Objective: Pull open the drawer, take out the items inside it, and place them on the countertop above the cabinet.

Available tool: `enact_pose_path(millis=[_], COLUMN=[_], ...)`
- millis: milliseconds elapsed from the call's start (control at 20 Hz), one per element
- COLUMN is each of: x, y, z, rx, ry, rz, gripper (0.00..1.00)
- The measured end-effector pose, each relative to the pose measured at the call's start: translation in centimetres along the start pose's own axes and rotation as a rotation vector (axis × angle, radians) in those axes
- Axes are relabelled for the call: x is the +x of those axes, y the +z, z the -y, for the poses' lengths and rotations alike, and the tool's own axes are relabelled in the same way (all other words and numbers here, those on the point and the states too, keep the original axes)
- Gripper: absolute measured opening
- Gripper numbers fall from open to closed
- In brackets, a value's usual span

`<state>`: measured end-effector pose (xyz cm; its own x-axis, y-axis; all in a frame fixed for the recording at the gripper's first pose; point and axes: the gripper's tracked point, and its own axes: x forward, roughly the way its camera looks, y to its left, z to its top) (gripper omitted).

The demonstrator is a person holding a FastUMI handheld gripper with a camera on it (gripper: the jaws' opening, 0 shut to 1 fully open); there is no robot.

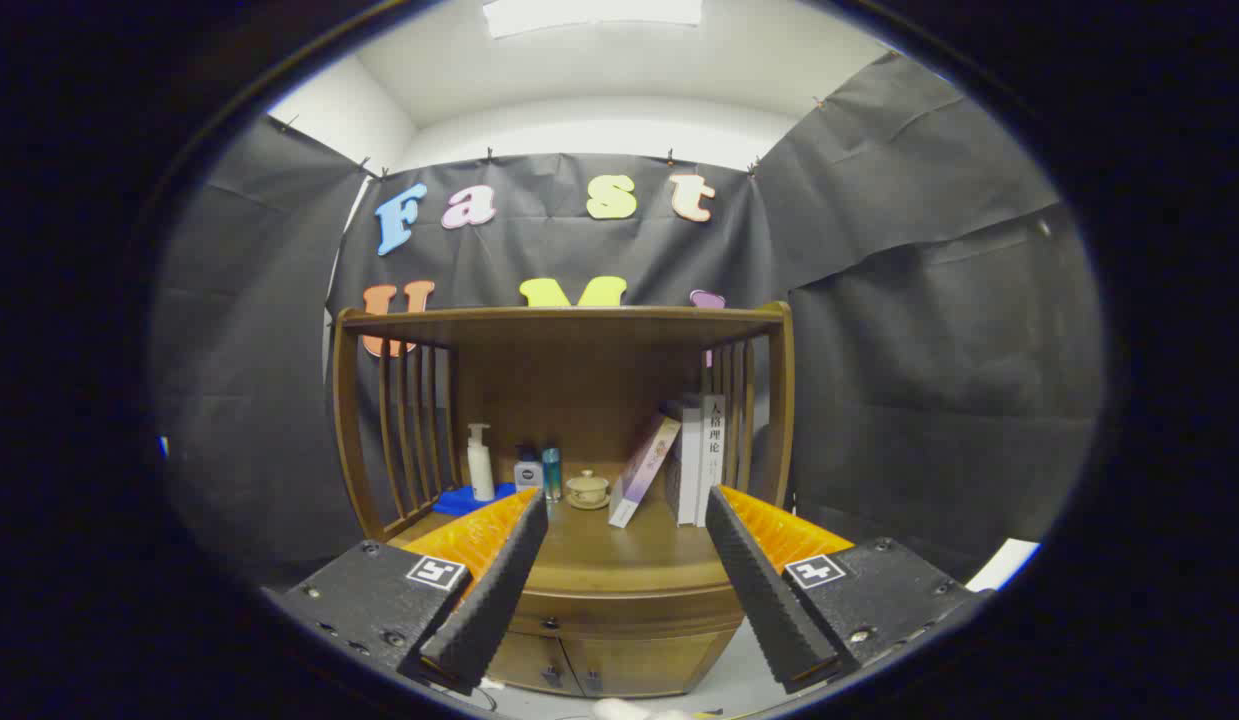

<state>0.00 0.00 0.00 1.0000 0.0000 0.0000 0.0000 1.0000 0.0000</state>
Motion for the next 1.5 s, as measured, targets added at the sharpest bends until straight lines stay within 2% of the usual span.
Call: enact_pose_path(millis=[600,1200,1500], x=[-0.5,-0.2,2.5], y=[-0.4,0.3,-3.3], z=[-2.6,-1.6,-4.1], rx=[0.002,-0.008,-0.008], ry=[0.047,0.016,0.043], rz=[-0.016,0.009,-0.010], gripper=[1.00,1.00,1.00])
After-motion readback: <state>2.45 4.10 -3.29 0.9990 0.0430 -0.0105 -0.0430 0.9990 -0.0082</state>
